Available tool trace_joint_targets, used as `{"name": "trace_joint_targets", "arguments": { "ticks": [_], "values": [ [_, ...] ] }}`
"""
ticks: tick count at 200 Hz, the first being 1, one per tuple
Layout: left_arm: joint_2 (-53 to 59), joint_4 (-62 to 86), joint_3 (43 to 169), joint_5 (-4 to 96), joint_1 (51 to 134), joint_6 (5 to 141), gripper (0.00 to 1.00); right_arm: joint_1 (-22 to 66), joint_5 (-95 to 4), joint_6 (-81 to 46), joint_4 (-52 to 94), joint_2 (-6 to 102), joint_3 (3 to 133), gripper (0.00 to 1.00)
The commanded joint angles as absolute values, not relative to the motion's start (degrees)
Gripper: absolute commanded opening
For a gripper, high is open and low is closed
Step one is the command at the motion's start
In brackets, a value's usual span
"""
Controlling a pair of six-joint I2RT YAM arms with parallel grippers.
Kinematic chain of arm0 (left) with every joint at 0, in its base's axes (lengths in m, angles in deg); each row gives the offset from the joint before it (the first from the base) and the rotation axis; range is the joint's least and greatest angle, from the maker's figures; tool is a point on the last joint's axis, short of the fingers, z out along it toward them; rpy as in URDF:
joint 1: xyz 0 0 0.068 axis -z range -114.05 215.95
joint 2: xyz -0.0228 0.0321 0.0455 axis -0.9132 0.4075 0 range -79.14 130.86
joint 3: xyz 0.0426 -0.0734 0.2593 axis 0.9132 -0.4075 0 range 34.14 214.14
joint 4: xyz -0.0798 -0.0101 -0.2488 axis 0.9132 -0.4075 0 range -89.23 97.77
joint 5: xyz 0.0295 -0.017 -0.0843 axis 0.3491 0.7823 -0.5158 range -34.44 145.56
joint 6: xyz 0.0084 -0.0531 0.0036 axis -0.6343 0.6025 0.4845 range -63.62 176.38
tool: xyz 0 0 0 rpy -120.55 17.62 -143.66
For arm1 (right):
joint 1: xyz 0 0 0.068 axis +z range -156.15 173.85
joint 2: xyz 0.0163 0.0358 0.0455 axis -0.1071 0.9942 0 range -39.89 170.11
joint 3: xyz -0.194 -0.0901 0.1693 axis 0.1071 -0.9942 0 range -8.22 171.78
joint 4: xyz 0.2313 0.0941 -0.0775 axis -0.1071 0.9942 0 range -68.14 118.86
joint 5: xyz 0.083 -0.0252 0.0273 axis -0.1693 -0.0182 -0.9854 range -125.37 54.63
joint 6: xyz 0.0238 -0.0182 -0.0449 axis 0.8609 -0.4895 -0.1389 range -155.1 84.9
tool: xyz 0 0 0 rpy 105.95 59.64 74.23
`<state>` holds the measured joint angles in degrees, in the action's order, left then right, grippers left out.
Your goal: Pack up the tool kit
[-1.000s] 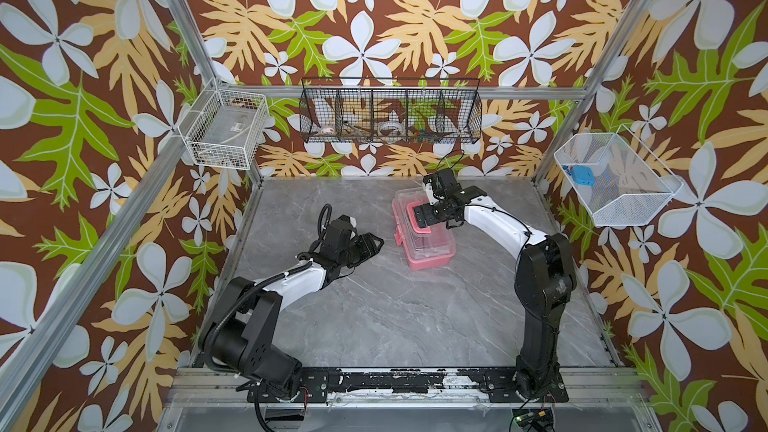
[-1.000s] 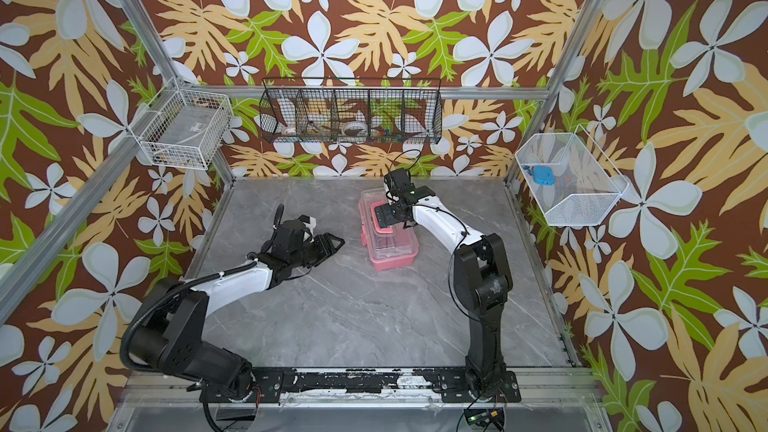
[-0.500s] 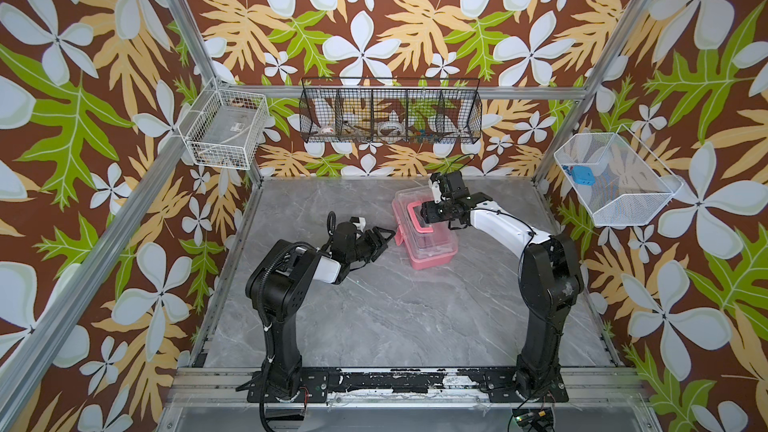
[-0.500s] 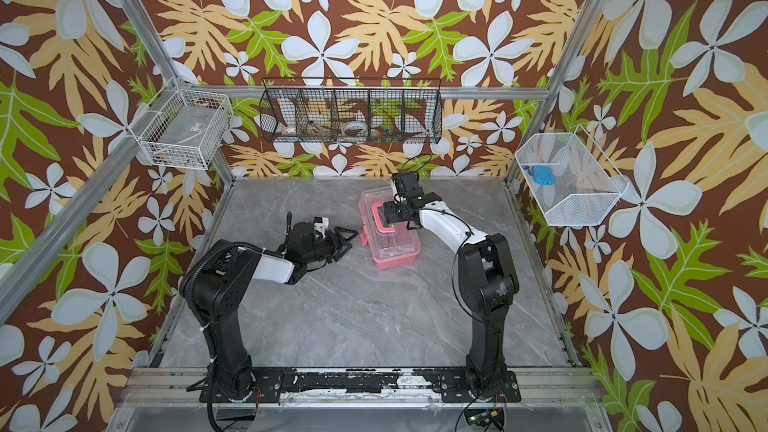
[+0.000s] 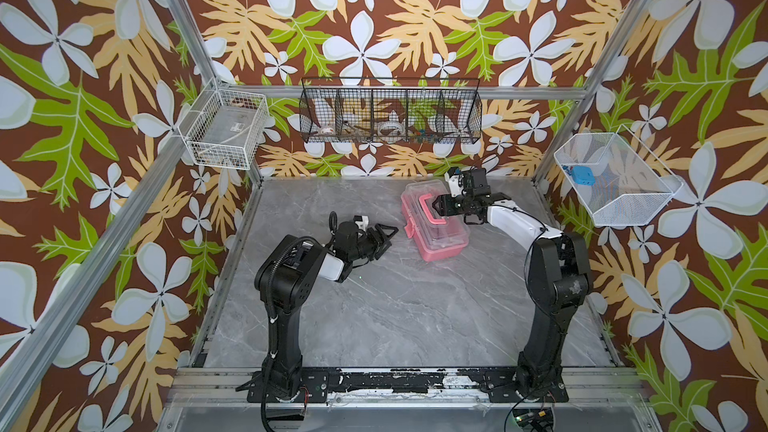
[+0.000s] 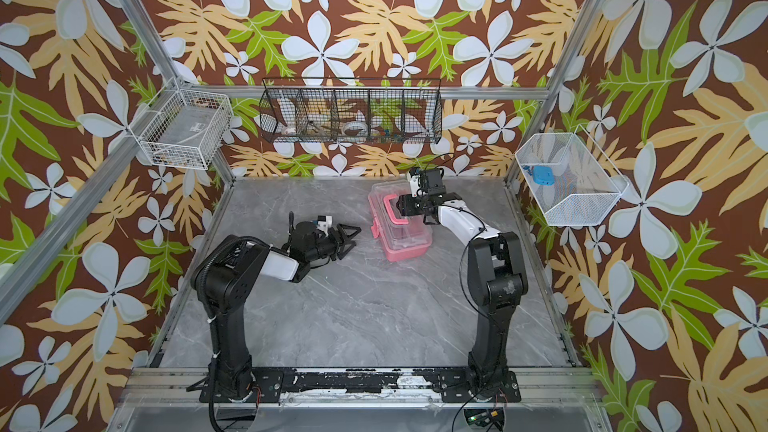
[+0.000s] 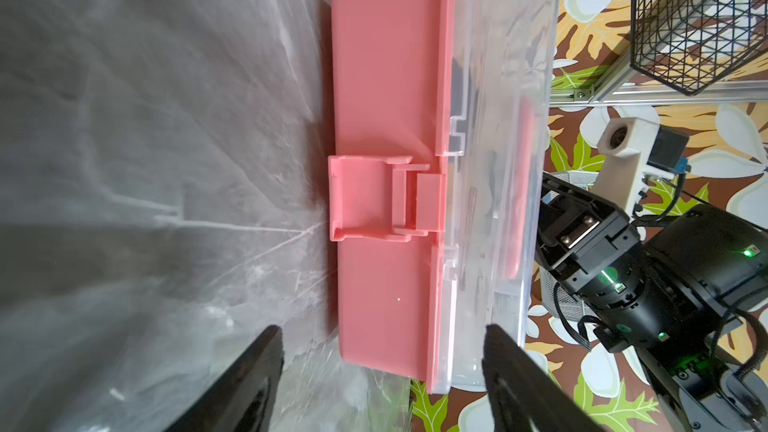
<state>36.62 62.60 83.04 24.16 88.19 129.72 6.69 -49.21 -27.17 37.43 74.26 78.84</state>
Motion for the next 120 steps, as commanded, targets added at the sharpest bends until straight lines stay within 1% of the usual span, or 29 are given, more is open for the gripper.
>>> {"name": "trace_joint_targets", "arguments": {
  "ticks": [1,13,36,62,75,98,120],
  "values": [
    [38.0,66.8,84.6,23.0,88.3,131.0,0.79,5.3,-55.2,-26.0,54.7,77.7,77.0,0.50],
    [39.2,67.5,85.9,22.7,88.5,131.3,0.79,4.9,-56.3,-26.2,54.6,78.3,77.0,0.49],
    [42.2,69.6,88.5,21.7,89.2,132.8,0.73,4.8,-58.4,-26.3,54.6,79.3,77.2,0.47],
    [45.4,74.4,90.0,21.8,89.7,135.5,0.67,4.8,-57.6,-26.7,55.1,79.5,77.6,0.45],
    [46.8,76.1,91.0,21.9,90.0,136.4,0.62,4.8,-57.4,-26.7,55.1,79.4,77.6,0.45],
    [49.3,79.7,92.4,22.2,90.6,138.2,0.62,4.8,-57.3,-26.7,55.4,79.5,77.7,0.44],
    [50.8,81.5,93.3,23.1,91.2,139.1,0.65,4.7,-57.4,-26.3,55.4,79.3,77.7,0.44]
  ]
}}
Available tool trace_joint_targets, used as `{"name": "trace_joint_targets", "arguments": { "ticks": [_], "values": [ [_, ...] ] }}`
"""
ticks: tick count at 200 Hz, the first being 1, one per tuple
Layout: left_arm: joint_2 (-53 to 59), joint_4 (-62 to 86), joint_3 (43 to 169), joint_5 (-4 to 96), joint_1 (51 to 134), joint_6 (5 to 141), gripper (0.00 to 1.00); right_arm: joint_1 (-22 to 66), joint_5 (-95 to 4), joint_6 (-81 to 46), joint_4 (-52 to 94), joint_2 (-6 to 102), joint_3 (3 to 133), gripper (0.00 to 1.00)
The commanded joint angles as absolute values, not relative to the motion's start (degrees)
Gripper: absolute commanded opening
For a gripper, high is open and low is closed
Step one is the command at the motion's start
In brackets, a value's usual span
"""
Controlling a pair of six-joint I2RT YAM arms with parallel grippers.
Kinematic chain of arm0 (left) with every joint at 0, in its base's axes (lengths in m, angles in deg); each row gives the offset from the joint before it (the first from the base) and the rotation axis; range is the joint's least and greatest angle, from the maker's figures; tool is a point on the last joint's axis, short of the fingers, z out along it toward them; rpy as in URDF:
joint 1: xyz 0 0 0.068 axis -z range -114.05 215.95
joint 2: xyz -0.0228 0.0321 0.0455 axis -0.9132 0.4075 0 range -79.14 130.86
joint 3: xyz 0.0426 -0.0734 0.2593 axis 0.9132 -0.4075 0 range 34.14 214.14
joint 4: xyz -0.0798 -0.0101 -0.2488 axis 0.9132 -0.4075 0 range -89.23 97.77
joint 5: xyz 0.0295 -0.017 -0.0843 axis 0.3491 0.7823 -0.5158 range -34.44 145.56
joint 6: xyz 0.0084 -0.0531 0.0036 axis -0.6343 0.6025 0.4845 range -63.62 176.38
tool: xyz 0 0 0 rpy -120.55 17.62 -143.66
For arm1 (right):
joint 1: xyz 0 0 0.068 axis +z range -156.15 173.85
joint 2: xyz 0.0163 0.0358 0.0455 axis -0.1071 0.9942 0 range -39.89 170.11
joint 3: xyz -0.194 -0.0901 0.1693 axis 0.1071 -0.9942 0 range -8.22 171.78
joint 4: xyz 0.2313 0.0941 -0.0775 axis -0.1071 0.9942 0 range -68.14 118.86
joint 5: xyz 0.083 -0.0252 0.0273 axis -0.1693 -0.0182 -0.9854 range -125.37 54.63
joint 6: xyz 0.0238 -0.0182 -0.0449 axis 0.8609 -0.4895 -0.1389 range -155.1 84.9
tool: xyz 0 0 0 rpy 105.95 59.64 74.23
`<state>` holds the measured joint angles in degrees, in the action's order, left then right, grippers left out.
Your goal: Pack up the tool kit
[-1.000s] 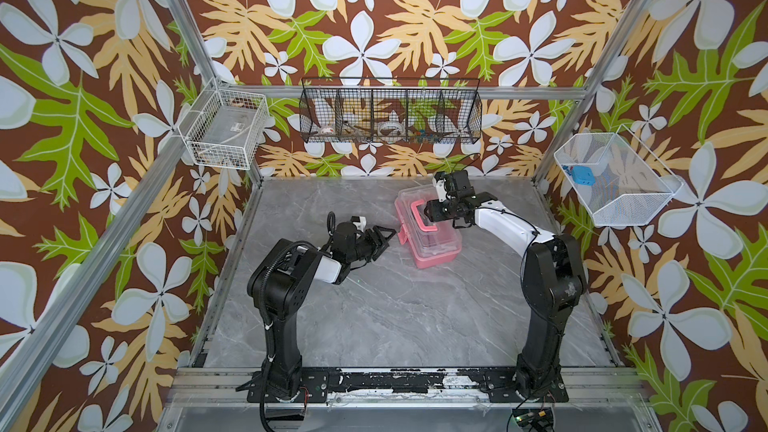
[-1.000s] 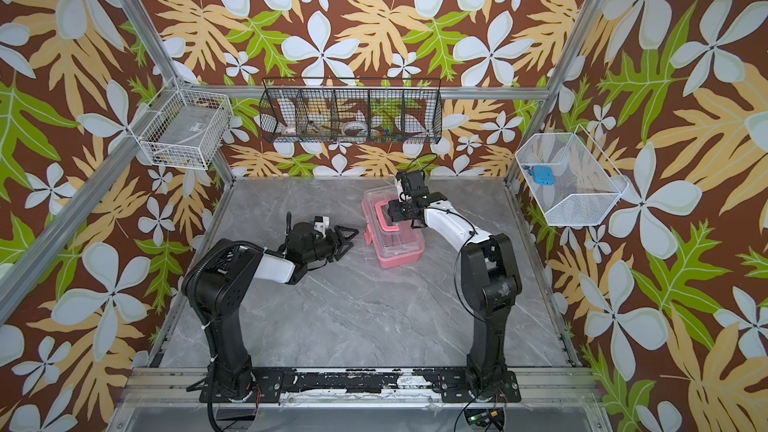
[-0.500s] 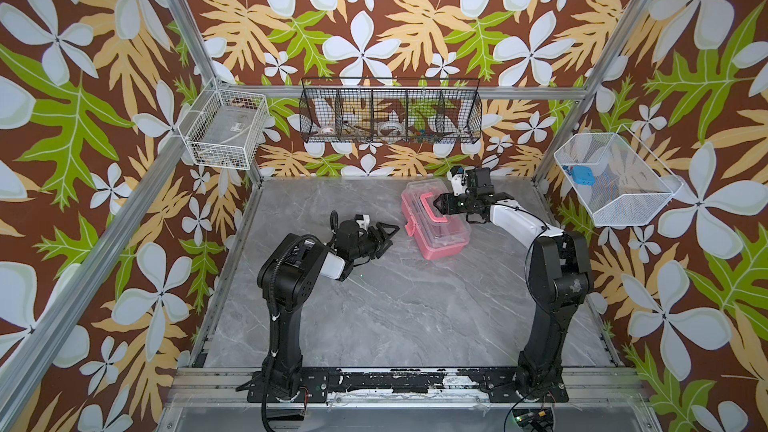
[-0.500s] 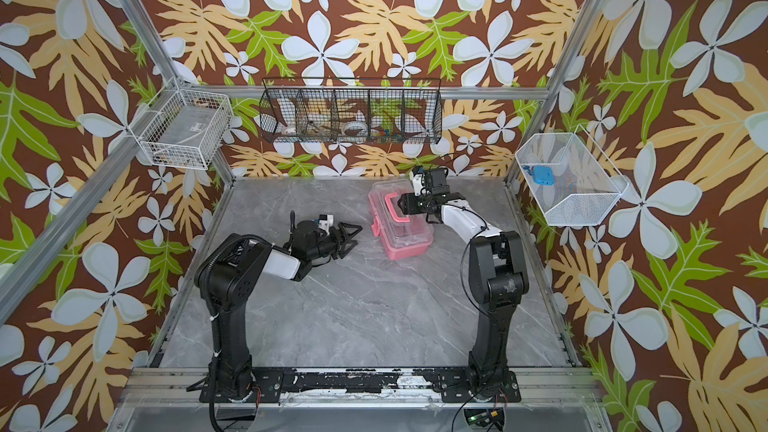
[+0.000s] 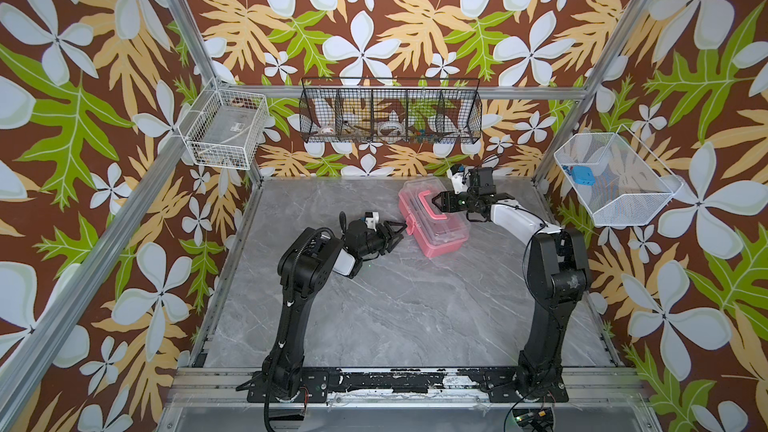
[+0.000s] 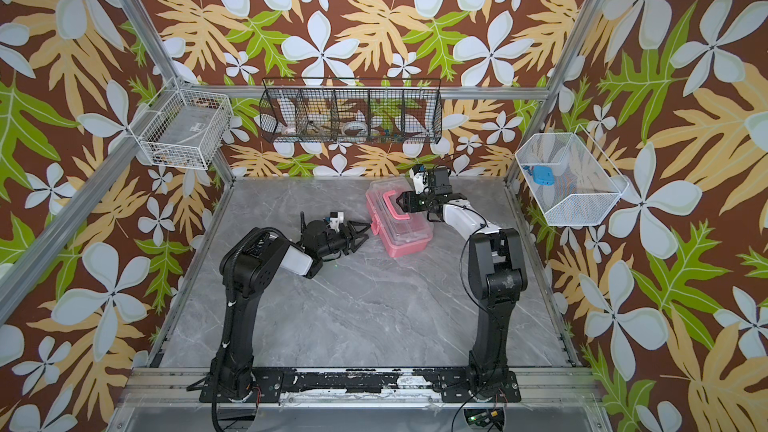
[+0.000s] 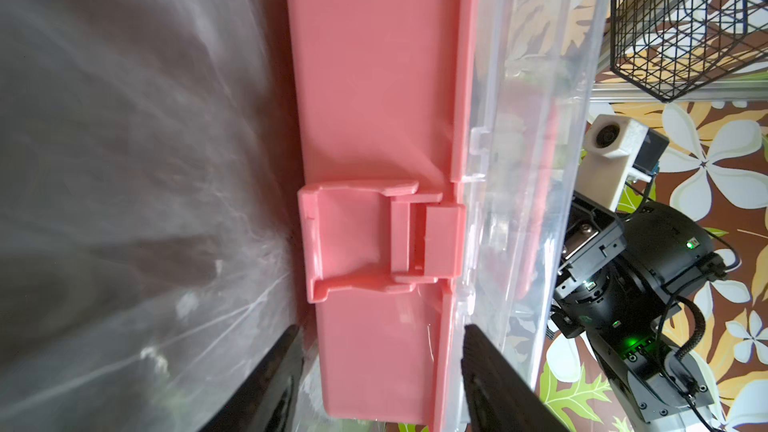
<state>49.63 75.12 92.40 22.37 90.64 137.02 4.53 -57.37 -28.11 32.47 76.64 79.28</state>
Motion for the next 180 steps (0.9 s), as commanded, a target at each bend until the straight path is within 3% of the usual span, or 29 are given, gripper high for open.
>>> {"name": "trace_joint_targets", "arguments": {
  "ticks": [1,55,141,180],
  "values": [
    [50.8,81.5,93.3,23.2,91.2,139.1,0.66,4.7,-57.3,-26.4,55.4,79.3,77.7,0.44],
    [52.6,80.3,95.1,25.7,92.6,137.6,0.80,4.8,-58.7,-25.1,55.1,78.6,76.9,0.44],
    [56.9,87.2,98.6,32.1,94.1,139.9,0.77,4.8,-60.1,-24.2,54.6,79.4,76.0,0.43],
    [52.9,88.8,96.1,33.5,94.0,140.1,0.66,4.8,-59.2,-23.9,54.7,80.1,76.4,0.42]
  ]
}}
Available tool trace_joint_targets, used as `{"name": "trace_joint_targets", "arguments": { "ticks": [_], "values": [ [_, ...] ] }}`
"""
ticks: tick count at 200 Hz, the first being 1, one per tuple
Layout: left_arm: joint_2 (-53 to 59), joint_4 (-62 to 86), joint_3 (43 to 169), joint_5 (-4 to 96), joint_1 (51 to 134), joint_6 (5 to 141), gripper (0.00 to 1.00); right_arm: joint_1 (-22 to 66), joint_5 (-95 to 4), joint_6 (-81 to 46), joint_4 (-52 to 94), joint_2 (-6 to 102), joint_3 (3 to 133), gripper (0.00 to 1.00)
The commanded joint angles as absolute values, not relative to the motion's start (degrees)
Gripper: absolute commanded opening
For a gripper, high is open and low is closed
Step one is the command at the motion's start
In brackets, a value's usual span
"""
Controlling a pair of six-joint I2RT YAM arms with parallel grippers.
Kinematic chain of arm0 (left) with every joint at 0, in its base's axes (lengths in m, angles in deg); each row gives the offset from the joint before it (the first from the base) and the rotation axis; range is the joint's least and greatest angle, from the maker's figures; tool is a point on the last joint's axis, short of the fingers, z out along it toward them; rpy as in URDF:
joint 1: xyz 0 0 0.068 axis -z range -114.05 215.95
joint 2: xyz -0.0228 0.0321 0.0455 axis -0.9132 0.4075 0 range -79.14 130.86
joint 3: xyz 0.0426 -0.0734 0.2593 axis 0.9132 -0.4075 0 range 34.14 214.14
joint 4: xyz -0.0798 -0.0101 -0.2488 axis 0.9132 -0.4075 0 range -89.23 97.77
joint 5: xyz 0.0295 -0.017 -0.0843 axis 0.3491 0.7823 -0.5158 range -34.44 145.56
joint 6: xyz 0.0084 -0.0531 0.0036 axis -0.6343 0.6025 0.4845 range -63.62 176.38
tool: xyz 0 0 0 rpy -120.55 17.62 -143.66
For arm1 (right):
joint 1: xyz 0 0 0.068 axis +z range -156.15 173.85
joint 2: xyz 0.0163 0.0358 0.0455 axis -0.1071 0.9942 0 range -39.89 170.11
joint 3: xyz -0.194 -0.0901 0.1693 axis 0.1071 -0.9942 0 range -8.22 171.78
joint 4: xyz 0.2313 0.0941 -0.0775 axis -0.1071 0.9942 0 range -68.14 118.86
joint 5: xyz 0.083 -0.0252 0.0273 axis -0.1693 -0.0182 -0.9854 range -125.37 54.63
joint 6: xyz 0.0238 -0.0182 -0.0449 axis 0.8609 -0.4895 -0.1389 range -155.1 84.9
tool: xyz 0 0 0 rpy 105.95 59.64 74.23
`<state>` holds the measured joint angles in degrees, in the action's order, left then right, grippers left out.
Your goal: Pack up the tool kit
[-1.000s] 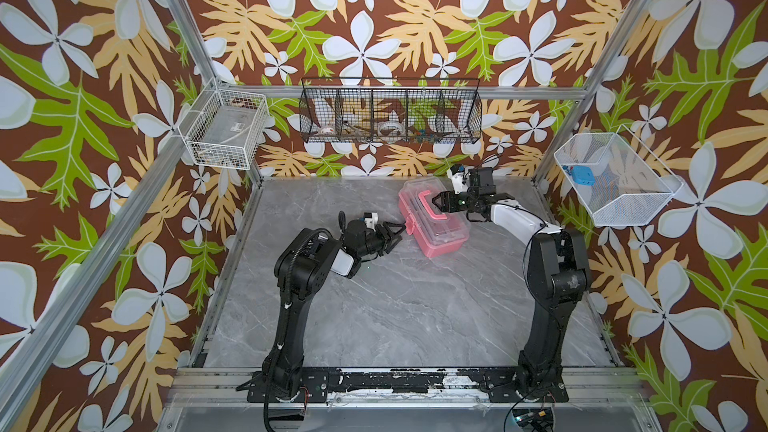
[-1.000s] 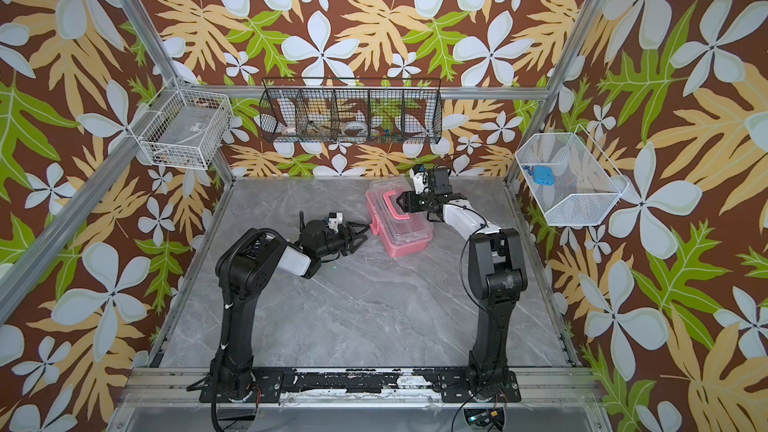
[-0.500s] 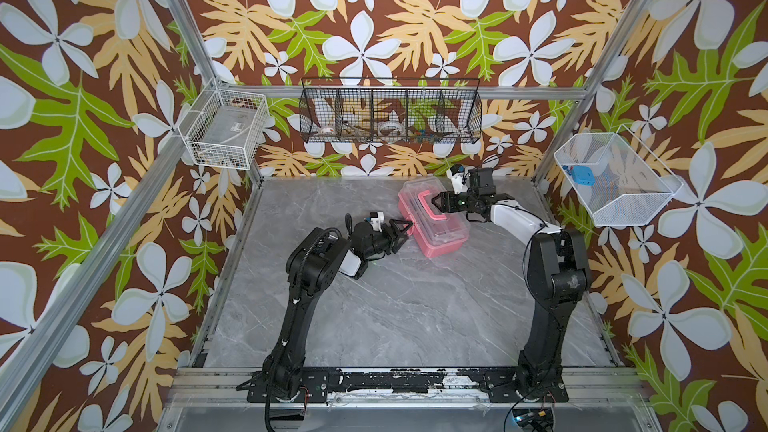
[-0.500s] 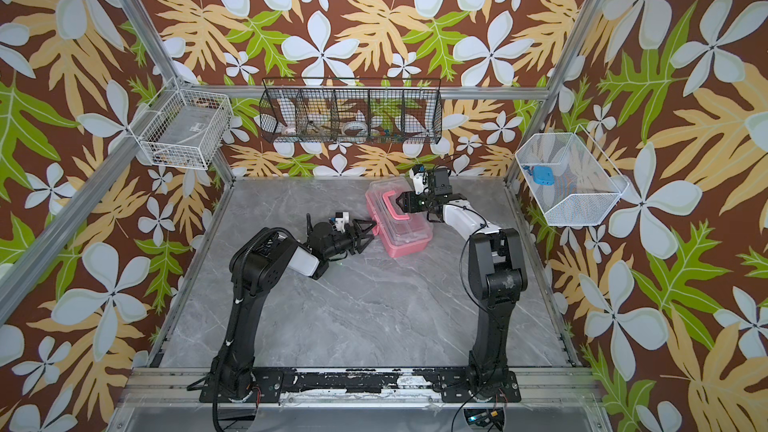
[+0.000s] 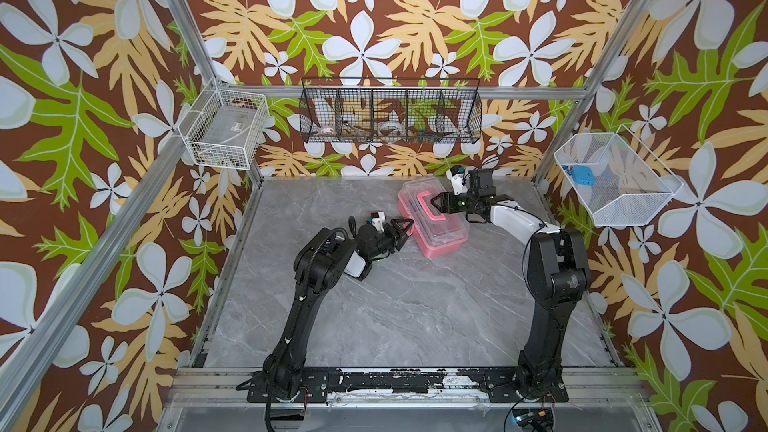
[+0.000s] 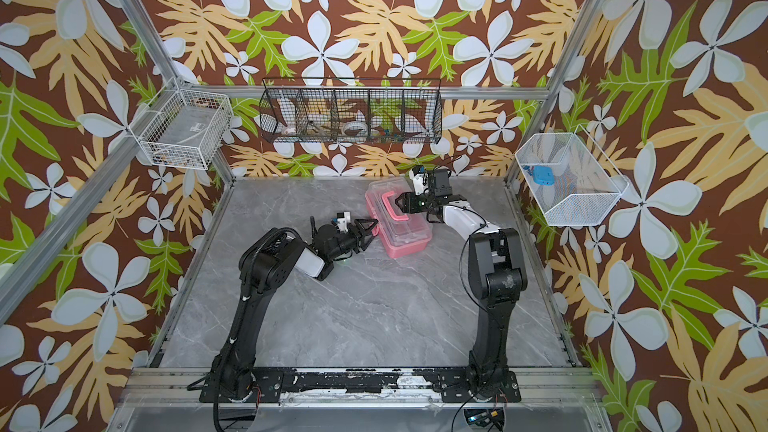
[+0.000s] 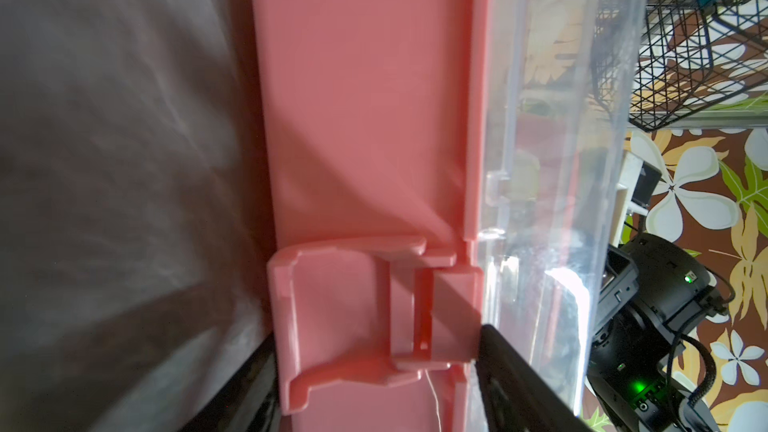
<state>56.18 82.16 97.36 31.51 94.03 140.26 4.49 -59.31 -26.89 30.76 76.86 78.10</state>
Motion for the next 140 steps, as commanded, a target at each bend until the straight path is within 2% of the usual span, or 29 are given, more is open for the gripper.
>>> {"name": "trace_joint_targets", "arguments": {
  "ticks": [1,40,94,140],
  "values": [
    [52.7,88.7,95.9,33.5,94.0,139.9,0.66,4.8,-59.2,-23.9,54.7,80.2,76.4,0.42],
    [46.6,84.6,94.0,34.0,92.8,135.5,0.66,4.8,-59.1,-23.5,54.7,80.8,76.7,0.42],
    [47.7,83.7,98.1,31.8,92.3,136.8,0.66,4.8,-58.8,-23.5,54.7,80.2,76.3,0.41],
    [47.5,84.3,95.1,30.9,92.4,137.3,0.66,4.8,-58.5,-23.4,54.7,80.2,76.5,0.41]
  ]
}}
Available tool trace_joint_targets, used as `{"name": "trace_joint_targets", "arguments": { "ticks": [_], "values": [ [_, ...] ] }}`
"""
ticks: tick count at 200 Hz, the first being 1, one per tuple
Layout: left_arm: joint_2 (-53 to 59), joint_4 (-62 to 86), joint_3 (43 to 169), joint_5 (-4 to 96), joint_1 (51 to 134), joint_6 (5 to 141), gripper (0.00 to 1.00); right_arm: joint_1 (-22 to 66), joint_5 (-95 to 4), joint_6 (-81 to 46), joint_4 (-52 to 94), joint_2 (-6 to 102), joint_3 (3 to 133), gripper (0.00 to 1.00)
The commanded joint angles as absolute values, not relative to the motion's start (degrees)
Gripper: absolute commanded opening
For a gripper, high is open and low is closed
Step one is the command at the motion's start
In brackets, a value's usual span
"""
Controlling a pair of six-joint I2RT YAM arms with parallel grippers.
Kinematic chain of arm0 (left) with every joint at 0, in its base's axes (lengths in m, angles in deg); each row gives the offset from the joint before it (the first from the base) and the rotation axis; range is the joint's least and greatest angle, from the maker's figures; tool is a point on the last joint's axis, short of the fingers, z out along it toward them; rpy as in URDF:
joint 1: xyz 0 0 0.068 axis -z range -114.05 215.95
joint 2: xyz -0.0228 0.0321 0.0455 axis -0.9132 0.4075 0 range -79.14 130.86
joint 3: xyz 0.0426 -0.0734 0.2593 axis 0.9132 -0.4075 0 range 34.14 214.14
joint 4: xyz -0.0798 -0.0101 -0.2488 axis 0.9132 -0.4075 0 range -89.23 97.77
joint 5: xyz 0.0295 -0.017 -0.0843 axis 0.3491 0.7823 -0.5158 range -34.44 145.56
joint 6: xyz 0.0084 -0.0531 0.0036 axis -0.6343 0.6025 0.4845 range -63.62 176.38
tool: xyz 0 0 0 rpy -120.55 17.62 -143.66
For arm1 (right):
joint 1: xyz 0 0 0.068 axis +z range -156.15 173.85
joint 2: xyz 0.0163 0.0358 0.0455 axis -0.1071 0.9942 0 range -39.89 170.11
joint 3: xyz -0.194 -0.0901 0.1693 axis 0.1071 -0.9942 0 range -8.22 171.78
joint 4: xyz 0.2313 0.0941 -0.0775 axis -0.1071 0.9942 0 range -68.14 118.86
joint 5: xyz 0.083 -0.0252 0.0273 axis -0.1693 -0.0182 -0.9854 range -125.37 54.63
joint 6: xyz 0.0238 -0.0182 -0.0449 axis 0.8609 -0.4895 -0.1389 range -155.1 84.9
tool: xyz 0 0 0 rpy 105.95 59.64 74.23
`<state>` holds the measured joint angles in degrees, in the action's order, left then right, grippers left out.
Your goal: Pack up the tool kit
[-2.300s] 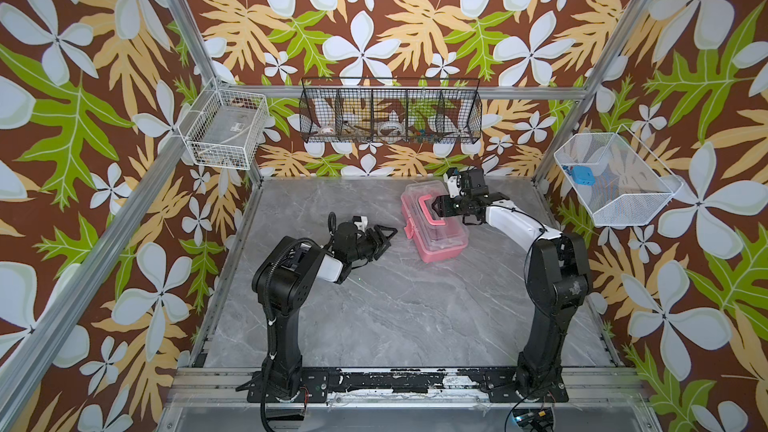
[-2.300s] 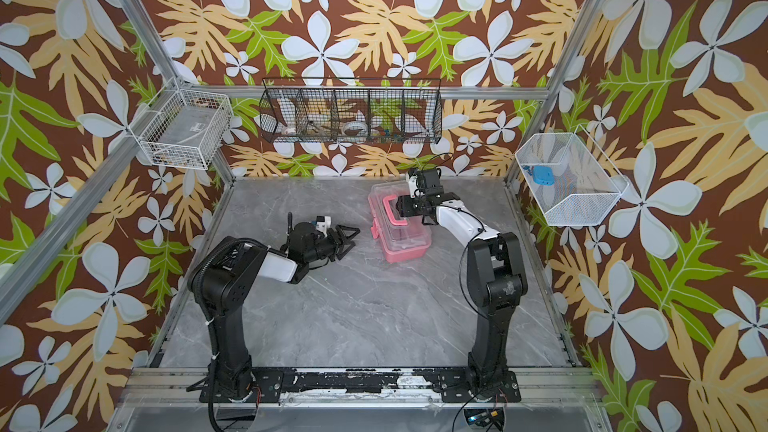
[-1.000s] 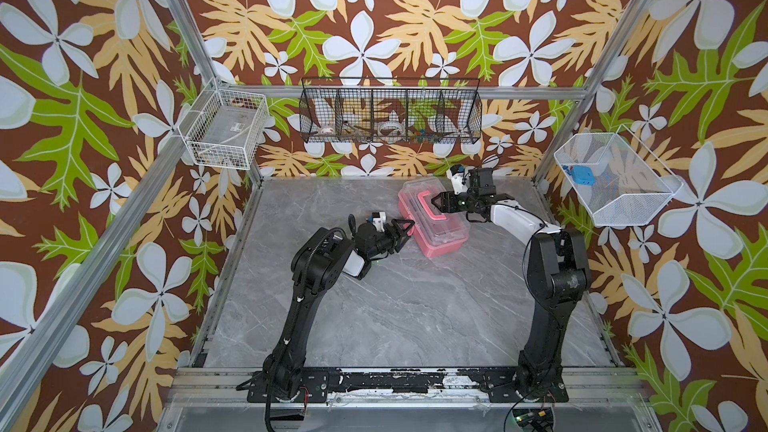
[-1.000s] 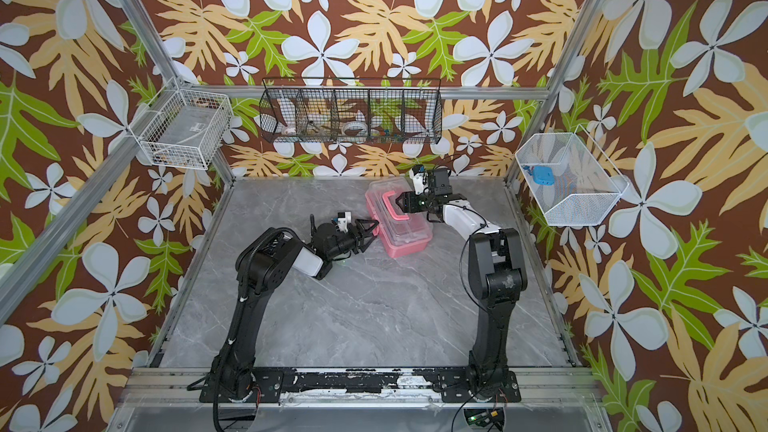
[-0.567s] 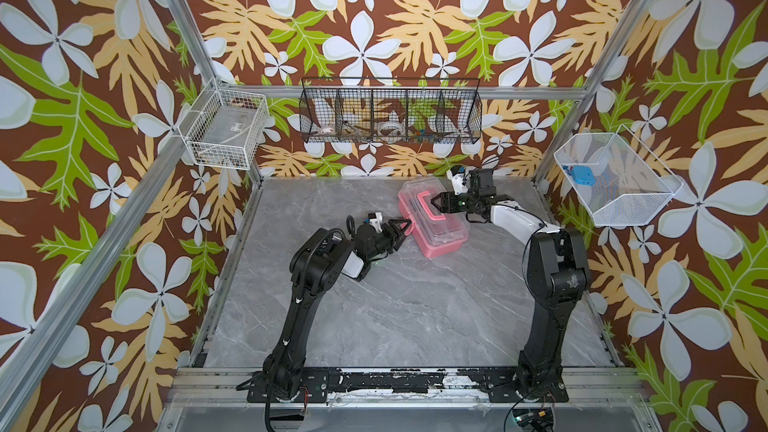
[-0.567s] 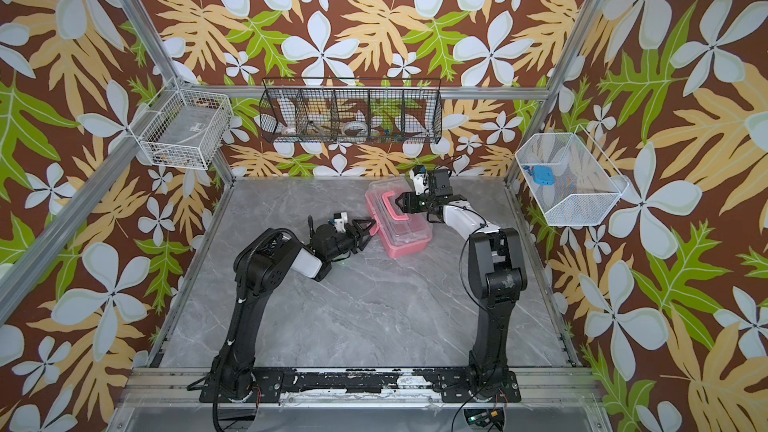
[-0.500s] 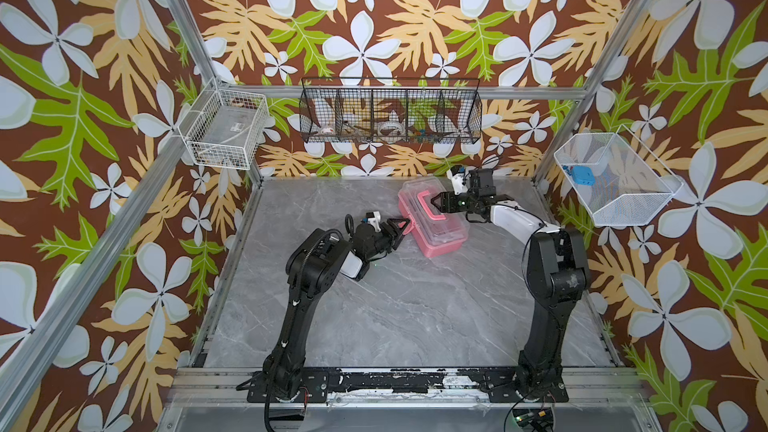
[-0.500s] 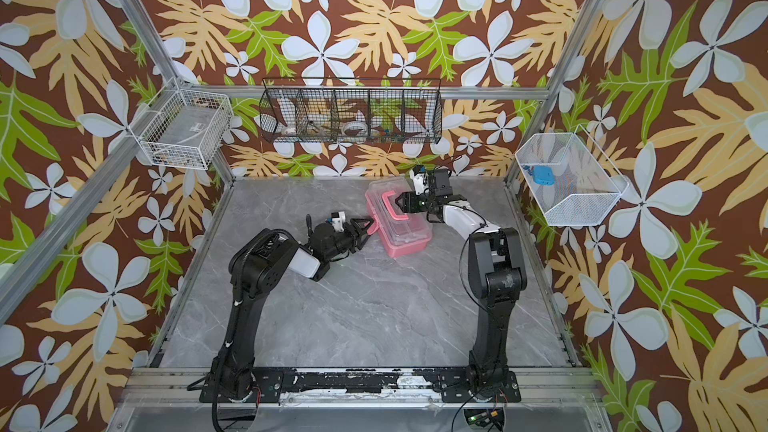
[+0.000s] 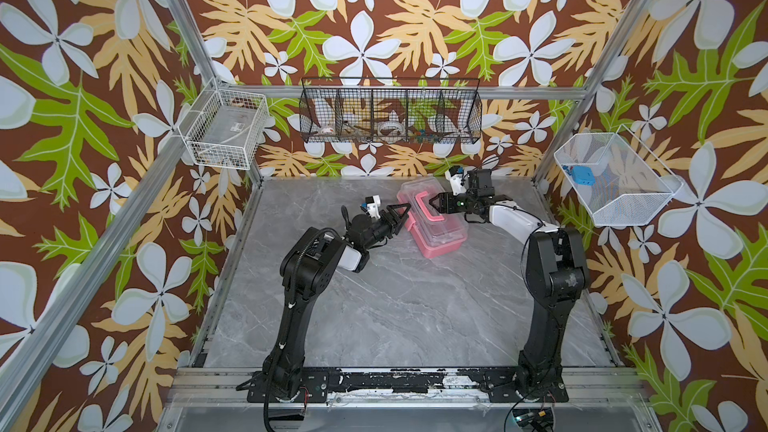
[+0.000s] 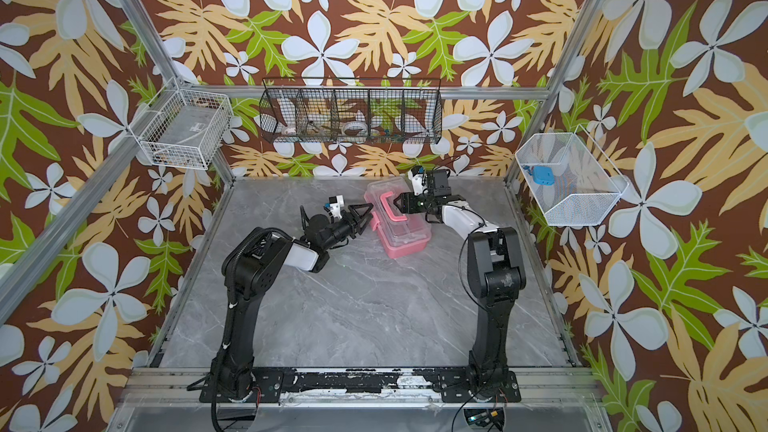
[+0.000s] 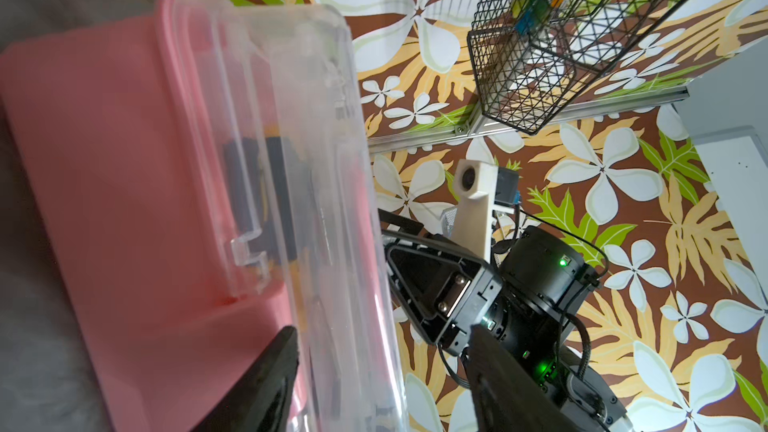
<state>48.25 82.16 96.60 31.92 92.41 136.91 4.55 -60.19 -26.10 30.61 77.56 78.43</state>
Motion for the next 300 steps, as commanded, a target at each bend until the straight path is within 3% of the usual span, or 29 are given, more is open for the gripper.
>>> {"name": "trace_joint_targets", "arguments": {
  "ticks": [1,63,95,154,177,214,261,300],
  "values": [
    [47.5,84.4,95.1,30.9,92.4,137.3,0.66,4.8,-58.5,-23.4,54.7,80.2,76.5,0.41],
    [47.1,81.8,93.9,29.6,92.4,136.1,0.65,4.8,-58.4,-23.4,54.8,80.1,76.5,0.39],
    [47.5,77.3,95.2,29.6,92.4,134.2,0.55,4.8,-58.4,-23.3,54.8,80.0,76.3,0.37],
    [48.6,73.0,97.1,29.8,92.5,132.6,0.24,4.8,-58.2,-23.2,55.0,80.2,76.6,0.37],
    [49.1,72.2,96.8,30.0,92.6,132.5,0.18,5.2,-56.9,-23.1,55.1,79.8,76.7,0.37],
    [49.4,73.2,95.2,30.1,92.7,133.1,0.18,7.5,-52.4,-23.4,55.5,78.9,77.1,0.40],
    [50.1,74.8,94.0,30.0,92.6,134.2,0.18,10.1,-46.5,-23.1,56.0,78.6,77.2,0.48],
    [50.8,75.9,94.0,30.0,92.6,135.2,0.18,10.4,-43.7,-22.6,55.4,76.1,76.7,0.71]
  ]
}}
